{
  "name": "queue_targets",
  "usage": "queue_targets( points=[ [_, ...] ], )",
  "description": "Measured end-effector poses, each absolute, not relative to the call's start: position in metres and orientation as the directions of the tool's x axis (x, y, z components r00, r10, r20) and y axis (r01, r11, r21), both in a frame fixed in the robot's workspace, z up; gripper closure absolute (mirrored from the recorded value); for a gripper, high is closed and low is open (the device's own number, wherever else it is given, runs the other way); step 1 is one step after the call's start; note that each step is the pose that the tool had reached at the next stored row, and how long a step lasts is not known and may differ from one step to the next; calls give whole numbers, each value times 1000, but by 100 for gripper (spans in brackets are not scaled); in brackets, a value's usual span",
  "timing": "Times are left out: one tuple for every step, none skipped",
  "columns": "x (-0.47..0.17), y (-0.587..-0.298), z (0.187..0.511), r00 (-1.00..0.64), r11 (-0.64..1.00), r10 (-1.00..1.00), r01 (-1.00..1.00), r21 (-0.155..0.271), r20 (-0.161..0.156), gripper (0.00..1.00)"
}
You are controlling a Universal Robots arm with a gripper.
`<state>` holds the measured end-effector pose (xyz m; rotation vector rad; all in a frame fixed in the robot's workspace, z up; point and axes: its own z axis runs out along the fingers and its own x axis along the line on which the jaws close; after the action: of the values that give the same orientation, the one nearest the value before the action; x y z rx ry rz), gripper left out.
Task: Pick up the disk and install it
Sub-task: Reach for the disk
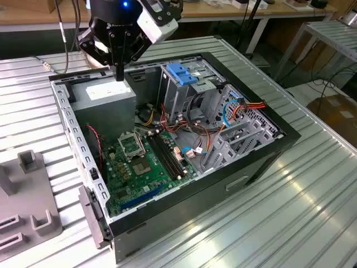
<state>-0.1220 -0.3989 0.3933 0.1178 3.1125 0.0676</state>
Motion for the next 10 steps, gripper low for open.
queue_targets(
  points=[
    [-123,-399,393,-997,996,76,75,44,-24,90],
    [-124,-399,393,-997,996,76,75,44,-25,90],
    [-125,-399,393,-997,996,76,75,44,-24,90],
    [-125,-399,393,-997,996,76,75,44,-24,90],
    [-126,-399,393,-997,996,76,75,44,-24,90],
    [-127,-399,393,-997,996,76,75,44,-25,90],
    [-128,-399,393,-997,996,76,75,44,-24,90],
    [-129,-399,393,-997,996,76,75,44,-24,90],
    [-129,-399,393,-997,996,76,75,44,-24,90],
    [-130,-399,393,-997,996,76,75,44,-24,90]
  ],
)
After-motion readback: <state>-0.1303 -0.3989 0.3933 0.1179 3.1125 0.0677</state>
